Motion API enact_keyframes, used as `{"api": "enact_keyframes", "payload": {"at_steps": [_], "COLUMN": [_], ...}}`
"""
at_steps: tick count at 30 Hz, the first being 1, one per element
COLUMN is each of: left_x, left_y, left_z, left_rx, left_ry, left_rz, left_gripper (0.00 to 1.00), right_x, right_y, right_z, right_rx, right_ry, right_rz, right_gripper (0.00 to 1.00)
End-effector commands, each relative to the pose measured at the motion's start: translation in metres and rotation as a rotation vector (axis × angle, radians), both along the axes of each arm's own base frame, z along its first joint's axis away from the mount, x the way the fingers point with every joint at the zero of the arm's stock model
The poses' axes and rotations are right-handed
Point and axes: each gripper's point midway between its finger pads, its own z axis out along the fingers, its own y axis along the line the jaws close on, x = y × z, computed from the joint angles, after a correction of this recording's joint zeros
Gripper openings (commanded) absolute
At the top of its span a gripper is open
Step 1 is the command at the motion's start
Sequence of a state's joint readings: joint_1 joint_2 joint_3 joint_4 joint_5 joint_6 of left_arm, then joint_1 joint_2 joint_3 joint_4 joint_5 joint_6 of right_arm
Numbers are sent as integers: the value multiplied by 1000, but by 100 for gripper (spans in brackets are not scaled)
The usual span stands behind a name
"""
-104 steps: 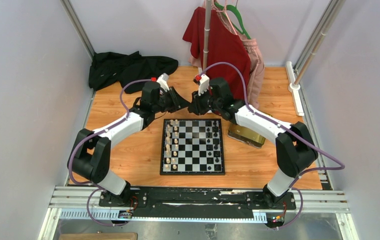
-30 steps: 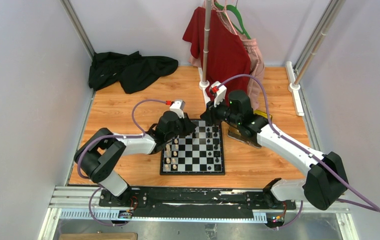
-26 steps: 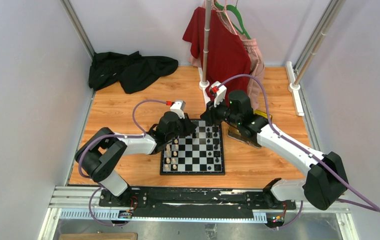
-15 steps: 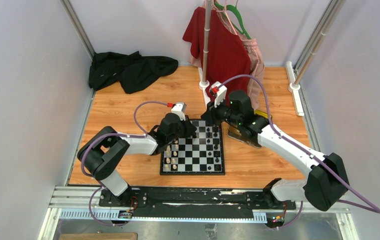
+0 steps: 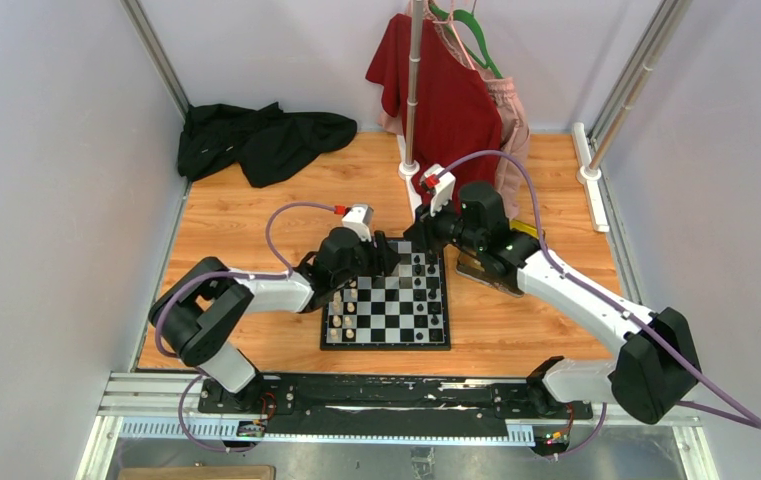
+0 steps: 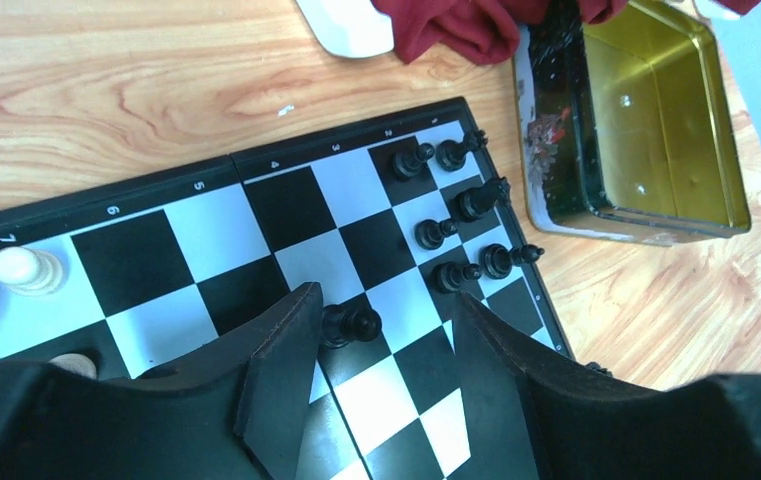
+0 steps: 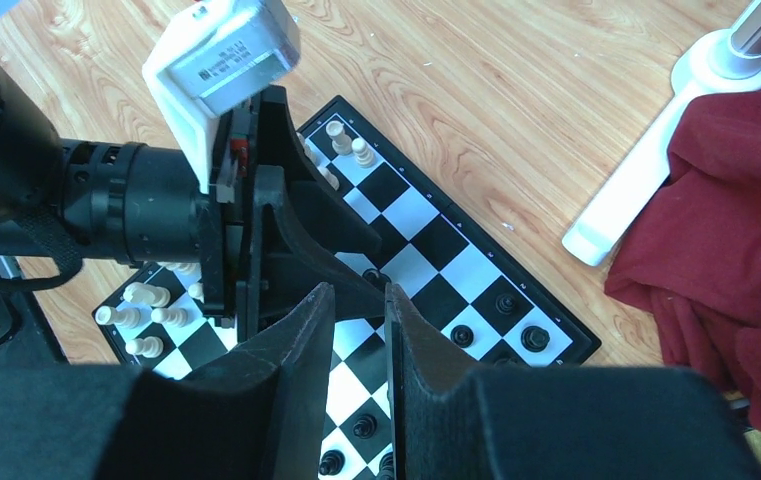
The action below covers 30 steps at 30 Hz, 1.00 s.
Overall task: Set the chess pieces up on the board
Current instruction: Place the chess piece on the chessboard, then pick up the chess piece from the chessboard.
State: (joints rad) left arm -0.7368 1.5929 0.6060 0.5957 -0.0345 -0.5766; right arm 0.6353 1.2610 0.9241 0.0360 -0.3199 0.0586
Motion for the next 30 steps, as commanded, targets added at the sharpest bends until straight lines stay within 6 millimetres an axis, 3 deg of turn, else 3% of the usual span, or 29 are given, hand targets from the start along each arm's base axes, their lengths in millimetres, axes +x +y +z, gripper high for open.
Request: {"api": "enact_keyframes", "payload": {"at_steps": [1, 7, 9, 14, 20, 30], "left_x": [4, 19, 23, 20, 7, -9], "left_y": [4, 33, 45, 76, 103, 126], "left_z": [34, 86, 106, 137, 144, 142], "left_rx": [-27, 39, 55, 123, 187, 158], "left_ry": [-73, -131, -152, -171, -133, -105], "left_rz": [36, 185, 242, 350, 392, 417], "left_gripper": [57, 60, 62, 72, 84, 91], "right_x": [-3, 1, 1, -1, -5, -17], "right_y": [-4, -9, -6, 8, 29, 33], "right_z": [12, 6, -1, -33, -59, -99], "right_rx": [-10, -80, -109, -195, -279, -378], "right_ry": [-51, 5, 61, 221, 338, 439], "right_rz": [-5, -28, -22, 30, 61, 68], "right_gripper": [29, 30, 31, 38, 43, 47]}}
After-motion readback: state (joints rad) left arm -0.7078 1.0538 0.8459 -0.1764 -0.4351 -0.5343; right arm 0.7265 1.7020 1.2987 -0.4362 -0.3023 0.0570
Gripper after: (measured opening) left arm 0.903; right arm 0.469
